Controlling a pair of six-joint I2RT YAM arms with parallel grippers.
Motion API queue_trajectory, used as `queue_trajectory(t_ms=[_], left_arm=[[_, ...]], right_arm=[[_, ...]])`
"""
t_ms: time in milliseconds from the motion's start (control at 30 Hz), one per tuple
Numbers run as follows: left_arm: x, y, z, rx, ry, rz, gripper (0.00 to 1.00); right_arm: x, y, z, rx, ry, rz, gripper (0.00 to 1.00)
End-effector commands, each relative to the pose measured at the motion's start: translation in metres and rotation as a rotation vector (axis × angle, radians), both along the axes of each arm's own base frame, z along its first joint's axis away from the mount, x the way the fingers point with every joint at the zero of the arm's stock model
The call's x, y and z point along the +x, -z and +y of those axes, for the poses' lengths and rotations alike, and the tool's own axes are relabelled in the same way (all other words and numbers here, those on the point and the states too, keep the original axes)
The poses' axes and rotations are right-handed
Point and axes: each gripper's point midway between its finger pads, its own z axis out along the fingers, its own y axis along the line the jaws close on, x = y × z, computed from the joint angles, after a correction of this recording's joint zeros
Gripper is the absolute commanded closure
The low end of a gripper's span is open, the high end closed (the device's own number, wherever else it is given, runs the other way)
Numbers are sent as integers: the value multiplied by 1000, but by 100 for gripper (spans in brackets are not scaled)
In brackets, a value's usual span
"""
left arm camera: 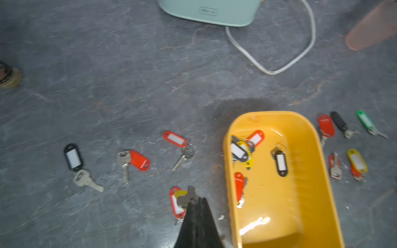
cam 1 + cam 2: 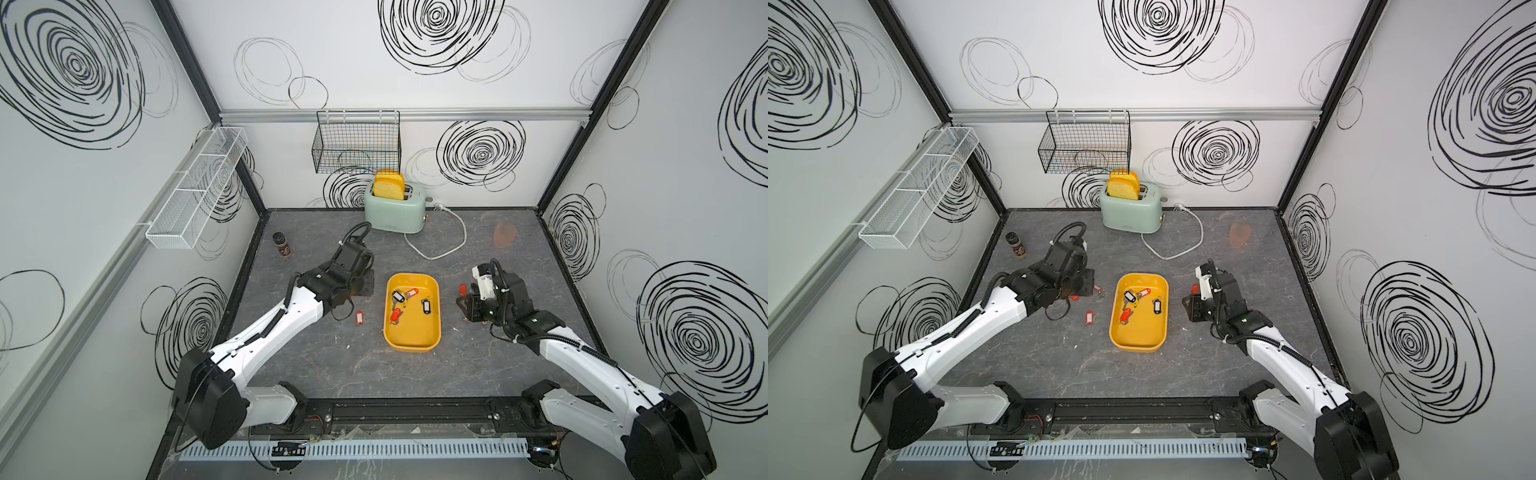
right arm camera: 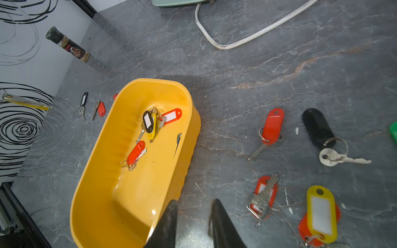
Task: Take the keys out of the storage box
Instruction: Place the key at the center of the board.
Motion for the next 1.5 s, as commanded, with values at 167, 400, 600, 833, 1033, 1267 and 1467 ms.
queue_trajectory(t_ms=[167,400,600,833,1033,1267,1467], left_arm=[[-24,62,86,16,-246,131,100],[-28,98,91,3,-267,212,100],[-35,121,82,-16,-238,281,100],[-48,136,68,-31,-200,337,93],[-51,134,62,-36,-184,337,78],[-43,115,55,-43,-161,291,65],[-27,87,36,-63,-93,218,61]], right_arm=[[9,-10,8,6,-11,-34,69],[8,-9,6,-2,0,-31,69],[8,-9,5,-4,9,-33,69],[9,-7,5,-9,11,-32,69],[10,-7,5,-12,12,-33,69],[8,-5,4,-14,11,-31,69],[7,-7,7,-6,-1,-34,69]])
